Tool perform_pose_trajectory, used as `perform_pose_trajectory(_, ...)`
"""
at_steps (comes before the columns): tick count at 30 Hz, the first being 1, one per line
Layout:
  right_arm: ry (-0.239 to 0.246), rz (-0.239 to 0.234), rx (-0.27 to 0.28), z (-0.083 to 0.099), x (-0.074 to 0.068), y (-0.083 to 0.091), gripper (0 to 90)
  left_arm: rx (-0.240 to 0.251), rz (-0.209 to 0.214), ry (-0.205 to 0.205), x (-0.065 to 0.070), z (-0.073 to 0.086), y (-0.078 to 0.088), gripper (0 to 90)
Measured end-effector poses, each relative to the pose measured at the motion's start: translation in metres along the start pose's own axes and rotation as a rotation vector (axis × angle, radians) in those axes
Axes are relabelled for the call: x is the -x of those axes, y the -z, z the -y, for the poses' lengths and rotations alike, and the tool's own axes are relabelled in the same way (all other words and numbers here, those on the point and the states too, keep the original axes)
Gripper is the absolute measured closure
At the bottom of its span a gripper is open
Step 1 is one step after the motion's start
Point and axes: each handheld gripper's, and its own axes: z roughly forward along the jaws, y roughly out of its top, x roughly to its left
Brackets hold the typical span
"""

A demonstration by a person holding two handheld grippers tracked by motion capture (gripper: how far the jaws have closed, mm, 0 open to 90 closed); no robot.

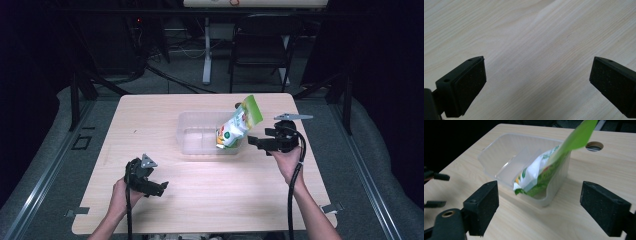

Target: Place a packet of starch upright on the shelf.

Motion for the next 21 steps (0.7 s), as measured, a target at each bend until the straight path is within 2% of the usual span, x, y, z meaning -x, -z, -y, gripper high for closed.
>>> perform_pose_trajectory(6, 0.041, 0.004, -0.051, 0.016, -0.002, 0.021, 9.1, 0.000, -0.004, 0.001, 0.000, 0.000, 0.000, 0.6)
perform_pose_trajectory(9, 0.042, 0.011, -0.068, 0.030, -0.001, 0.028, 8.4, 0.001, -0.003, 0.002, 0.000, 0.000, 0.000, 0.6)
perform_pose_trajectory(11, 0.042, 0.017, -0.086, 0.039, 0.001, 0.030, 8.2, -0.002, 0.000, 0.000, 0.000, 0.000, -0.001, 0.6)
perform_pose_trajectory(15, 0.074, 0.060, -0.149, 0.062, 0.002, 0.028, 5.1, -0.002, 0.003, -0.002, 0.001, 0.000, -0.002, 0.5)
perform_pose_trajectory(19, 0.055, 0.030, -0.190, 0.078, 0.010, 0.022, 0.3, 0.001, 0.004, 0.000, 0.001, 0.000, -0.001, 0.4)
perform_pose_trajectory(21, 0.052, 0.038, -0.198, 0.082, 0.013, 0.020, 0.0, 0.000, 0.003, -0.001, 0.000, 0.000, -0.001, 0.4)
